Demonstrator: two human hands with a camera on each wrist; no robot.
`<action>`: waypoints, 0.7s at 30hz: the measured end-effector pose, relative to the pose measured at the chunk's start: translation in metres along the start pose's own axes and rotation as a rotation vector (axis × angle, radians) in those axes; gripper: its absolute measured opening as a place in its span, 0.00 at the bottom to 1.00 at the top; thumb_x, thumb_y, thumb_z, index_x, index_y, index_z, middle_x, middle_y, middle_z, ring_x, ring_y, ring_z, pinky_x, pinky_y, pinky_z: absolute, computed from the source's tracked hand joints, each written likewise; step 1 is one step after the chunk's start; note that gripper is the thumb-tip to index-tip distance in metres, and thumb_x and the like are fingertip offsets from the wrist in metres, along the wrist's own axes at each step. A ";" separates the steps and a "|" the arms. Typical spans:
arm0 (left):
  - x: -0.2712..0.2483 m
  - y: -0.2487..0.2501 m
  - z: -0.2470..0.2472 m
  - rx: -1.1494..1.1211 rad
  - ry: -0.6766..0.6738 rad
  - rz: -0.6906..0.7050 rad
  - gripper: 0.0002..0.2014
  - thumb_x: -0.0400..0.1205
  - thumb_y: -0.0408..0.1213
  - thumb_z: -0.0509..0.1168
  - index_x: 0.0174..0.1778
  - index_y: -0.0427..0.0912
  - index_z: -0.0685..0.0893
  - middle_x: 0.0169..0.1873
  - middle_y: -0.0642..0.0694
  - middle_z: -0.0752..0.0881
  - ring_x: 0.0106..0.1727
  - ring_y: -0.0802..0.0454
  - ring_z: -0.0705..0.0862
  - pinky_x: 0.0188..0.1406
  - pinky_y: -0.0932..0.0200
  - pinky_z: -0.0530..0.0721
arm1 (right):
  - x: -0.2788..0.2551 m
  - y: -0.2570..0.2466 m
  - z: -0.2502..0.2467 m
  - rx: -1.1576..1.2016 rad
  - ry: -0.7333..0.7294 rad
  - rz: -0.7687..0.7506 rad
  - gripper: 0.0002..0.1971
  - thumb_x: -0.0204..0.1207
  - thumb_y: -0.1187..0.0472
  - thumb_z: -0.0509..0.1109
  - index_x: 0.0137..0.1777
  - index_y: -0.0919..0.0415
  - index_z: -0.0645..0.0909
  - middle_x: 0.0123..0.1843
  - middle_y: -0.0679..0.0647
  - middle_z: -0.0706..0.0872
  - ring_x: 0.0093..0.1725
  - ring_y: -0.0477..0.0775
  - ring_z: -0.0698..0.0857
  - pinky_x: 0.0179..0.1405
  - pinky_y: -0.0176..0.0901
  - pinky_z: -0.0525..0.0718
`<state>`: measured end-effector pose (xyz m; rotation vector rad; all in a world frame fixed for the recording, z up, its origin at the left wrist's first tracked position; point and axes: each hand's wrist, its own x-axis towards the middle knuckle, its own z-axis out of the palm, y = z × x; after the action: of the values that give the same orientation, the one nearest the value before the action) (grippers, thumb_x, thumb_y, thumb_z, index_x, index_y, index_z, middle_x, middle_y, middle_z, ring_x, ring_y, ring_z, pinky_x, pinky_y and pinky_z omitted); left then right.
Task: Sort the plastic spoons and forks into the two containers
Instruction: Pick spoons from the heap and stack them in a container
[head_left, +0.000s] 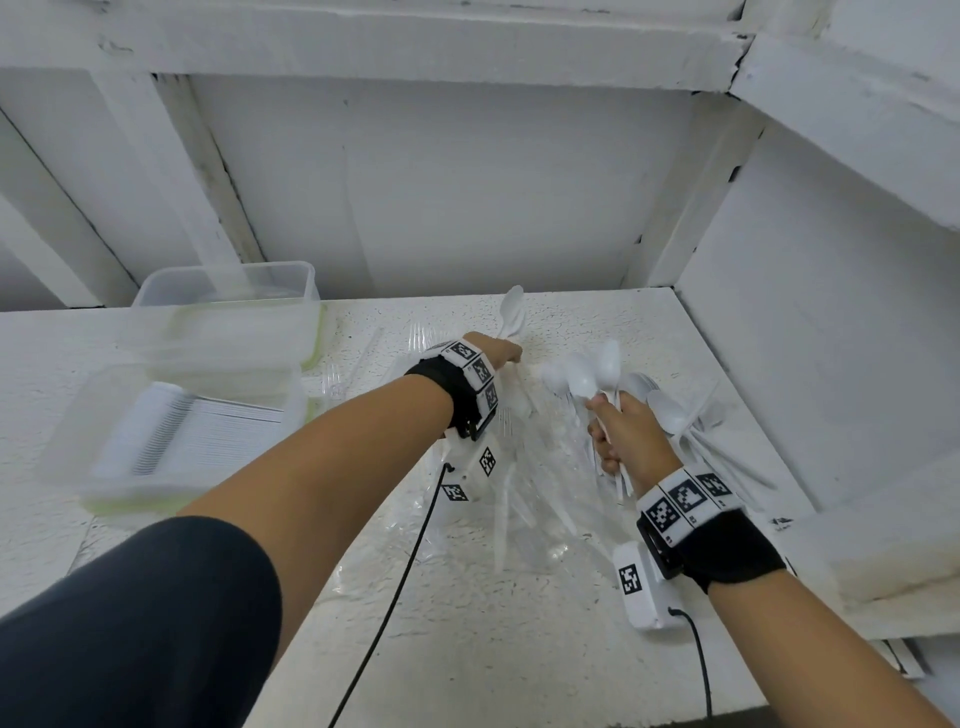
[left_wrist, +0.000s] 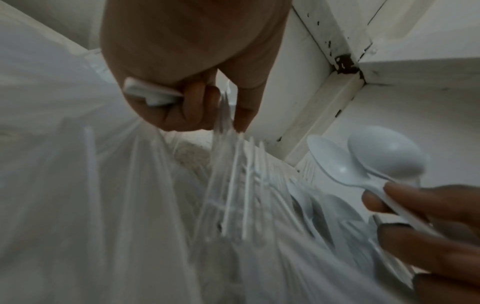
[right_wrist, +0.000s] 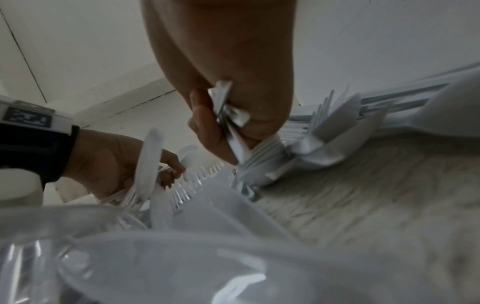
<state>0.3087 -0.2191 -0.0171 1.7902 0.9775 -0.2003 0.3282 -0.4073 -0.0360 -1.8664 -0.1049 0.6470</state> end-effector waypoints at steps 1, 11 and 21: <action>-0.001 0.001 -0.001 -0.050 -0.001 0.023 0.12 0.77 0.37 0.67 0.31 0.40 0.73 0.31 0.45 0.74 0.31 0.50 0.73 0.30 0.63 0.70 | -0.001 -0.001 -0.001 0.000 -0.002 -0.005 0.07 0.83 0.58 0.58 0.48 0.59 0.74 0.30 0.53 0.72 0.14 0.40 0.64 0.14 0.31 0.63; -0.056 0.010 -0.049 -0.615 0.136 0.304 0.03 0.78 0.33 0.64 0.43 0.45 0.77 0.41 0.46 0.81 0.24 0.57 0.64 0.17 0.69 0.60 | -0.027 -0.037 -0.004 -0.016 -0.047 -0.172 0.07 0.84 0.60 0.57 0.46 0.58 0.75 0.30 0.53 0.74 0.23 0.47 0.68 0.21 0.36 0.65; -0.134 -0.049 -0.075 -0.510 -0.049 0.458 0.05 0.81 0.32 0.64 0.44 0.46 0.83 0.38 0.45 0.85 0.23 0.58 0.63 0.20 0.65 0.56 | -0.076 -0.085 0.056 0.152 -0.165 -0.364 0.09 0.78 0.55 0.68 0.40 0.55 0.73 0.27 0.49 0.68 0.19 0.41 0.63 0.14 0.32 0.61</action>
<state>0.1646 -0.2193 0.0550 1.4733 0.4997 0.2708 0.2562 -0.3549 0.0553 -1.5921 -0.4782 0.5373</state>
